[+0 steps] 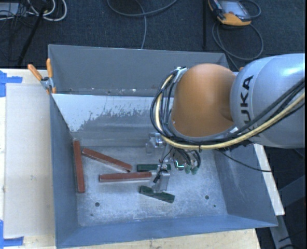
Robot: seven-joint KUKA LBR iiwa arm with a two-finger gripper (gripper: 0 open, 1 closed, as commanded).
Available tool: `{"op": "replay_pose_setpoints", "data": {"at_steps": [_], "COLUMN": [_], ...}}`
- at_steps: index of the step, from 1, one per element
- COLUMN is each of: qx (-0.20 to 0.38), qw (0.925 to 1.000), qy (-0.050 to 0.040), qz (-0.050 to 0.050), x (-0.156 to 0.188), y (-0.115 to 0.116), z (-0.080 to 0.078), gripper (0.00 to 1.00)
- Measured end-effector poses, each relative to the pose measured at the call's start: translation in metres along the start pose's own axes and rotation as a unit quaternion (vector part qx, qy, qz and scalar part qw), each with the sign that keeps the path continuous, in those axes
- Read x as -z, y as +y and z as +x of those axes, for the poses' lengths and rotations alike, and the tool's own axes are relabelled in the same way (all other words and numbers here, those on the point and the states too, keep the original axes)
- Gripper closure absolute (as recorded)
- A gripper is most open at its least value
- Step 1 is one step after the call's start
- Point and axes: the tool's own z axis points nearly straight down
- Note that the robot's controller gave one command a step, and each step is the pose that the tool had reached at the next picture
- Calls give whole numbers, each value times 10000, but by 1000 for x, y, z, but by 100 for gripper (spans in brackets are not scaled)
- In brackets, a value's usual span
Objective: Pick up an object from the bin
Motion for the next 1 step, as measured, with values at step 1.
{"op": "replay_pose_setpoints", "data": {"at_steps": [1], "qx": [888], "qw": [9960], "qy": [-28], "qz": [1], "x": [-139], "y": [-13], "z": [-68], "gripper": [0]}}
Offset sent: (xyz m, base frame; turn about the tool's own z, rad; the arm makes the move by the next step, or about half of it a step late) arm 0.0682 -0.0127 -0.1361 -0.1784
